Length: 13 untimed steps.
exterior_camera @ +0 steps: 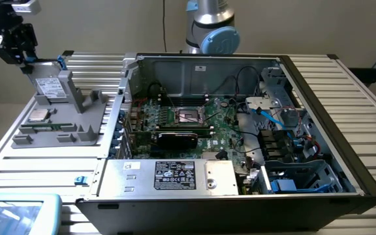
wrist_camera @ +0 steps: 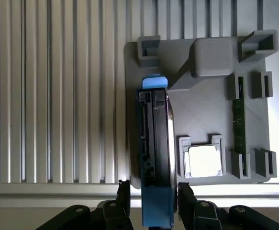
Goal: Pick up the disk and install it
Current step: 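Pick up the disk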
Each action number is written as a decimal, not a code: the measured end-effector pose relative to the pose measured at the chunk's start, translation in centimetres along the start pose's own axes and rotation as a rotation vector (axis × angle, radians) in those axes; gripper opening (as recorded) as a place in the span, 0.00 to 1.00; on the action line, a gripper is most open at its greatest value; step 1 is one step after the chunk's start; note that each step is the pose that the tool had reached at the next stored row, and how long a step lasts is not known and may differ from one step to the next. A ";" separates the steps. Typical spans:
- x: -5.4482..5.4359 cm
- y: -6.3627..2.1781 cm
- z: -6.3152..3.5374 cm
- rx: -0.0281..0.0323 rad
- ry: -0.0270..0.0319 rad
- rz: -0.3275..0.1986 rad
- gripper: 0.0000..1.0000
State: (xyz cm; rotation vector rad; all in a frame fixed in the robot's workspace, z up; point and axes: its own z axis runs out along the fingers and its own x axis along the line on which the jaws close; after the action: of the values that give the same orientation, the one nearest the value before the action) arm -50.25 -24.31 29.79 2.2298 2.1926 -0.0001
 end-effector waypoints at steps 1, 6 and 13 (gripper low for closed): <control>0.0 0.00 0.04 0.0005 0.0000 0.000 0.52; -0.1 0.00 0.27 0.0041 -0.0001 0.000 0.52; -0.1 0.01 0.62 0.0044 -0.0004 0.000 0.52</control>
State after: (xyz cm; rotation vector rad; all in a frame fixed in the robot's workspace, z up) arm -50.23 -24.45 29.16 2.2318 2.1947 -0.0055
